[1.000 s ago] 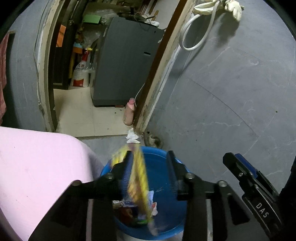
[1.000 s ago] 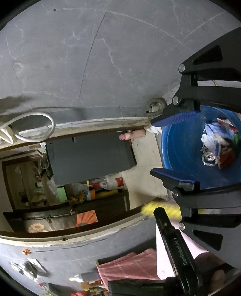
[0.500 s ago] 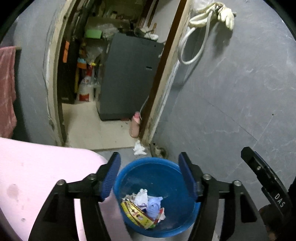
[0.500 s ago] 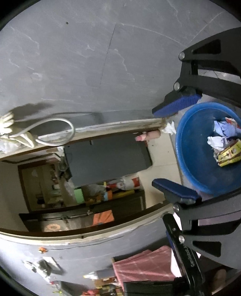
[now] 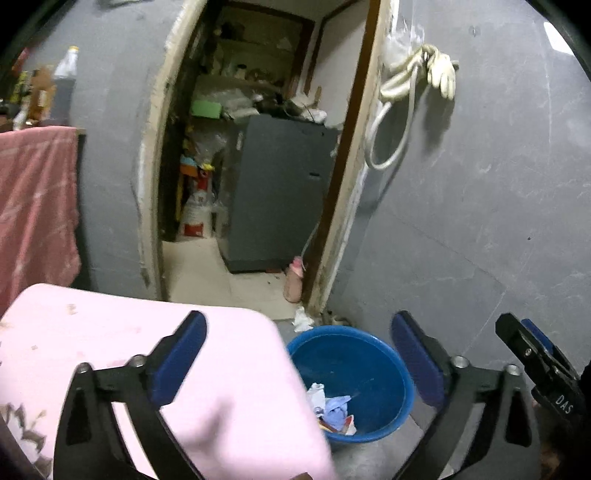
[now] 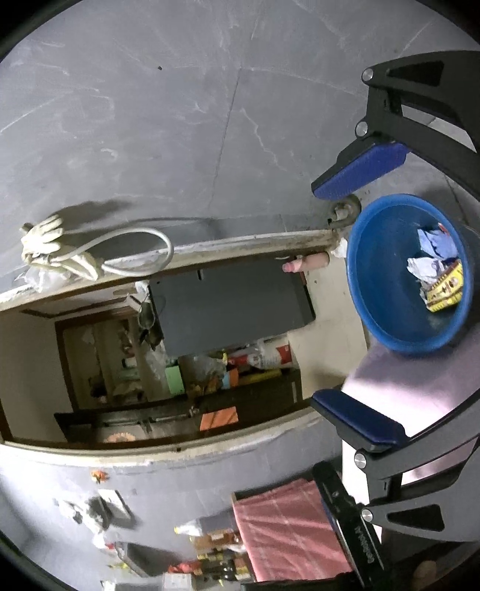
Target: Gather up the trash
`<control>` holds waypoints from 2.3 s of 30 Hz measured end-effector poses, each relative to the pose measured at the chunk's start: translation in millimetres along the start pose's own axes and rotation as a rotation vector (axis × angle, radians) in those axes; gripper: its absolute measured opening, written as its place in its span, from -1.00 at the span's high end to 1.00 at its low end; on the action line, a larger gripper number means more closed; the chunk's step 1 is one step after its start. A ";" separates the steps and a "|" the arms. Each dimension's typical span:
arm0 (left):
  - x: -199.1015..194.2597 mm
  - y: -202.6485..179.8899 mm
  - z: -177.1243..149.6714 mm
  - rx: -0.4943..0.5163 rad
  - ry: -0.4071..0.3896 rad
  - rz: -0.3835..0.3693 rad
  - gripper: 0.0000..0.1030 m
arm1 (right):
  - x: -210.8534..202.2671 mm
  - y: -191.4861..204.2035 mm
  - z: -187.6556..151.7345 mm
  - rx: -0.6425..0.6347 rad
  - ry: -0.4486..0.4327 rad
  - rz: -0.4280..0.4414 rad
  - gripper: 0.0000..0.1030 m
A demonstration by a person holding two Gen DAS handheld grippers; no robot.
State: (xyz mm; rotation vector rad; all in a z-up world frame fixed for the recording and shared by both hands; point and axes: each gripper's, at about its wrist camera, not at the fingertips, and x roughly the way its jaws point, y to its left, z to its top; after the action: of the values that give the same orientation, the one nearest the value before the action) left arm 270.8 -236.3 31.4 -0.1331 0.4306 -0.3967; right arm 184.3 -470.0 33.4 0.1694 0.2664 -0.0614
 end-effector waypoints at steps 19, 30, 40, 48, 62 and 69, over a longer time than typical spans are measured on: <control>-154.6 45.3 -86.4 0.035 -0.057 0.129 -0.94 | -122.2 63.2 -69.0 -0.070 -0.037 -0.009 -1.00; -182.7 51.3 -115.2 0.044 -0.068 0.169 -0.94 | -139.1 76.4 -89.2 -0.089 -0.056 0.001 -1.00; -185.0 49.4 -119.3 0.058 -0.074 0.171 -0.94 | -140.3 77.7 -91.5 -0.088 -0.057 0.007 -1.00; -185.1 51.0 -119.4 0.059 -0.073 0.170 -0.94 | -142.0 77.4 -92.8 -0.085 -0.061 0.009 -1.00; -185.0 52.1 -119.2 0.052 -0.073 0.174 -0.94 | -146.3 82.1 -89.8 -0.081 -0.066 0.016 -1.00; -184.2 53.9 -118.4 0.051 -0.072 0.179 -0.94 | -146.7 82.0 -90.3 -0.077 -0.064 0.020 -1.00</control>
State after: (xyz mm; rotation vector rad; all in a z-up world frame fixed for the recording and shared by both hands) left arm 84.8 -118.1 -16.7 -0.0583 0.3580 -0.2263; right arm 26.6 -368.0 -0.3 0.0936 0.2030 -0.0366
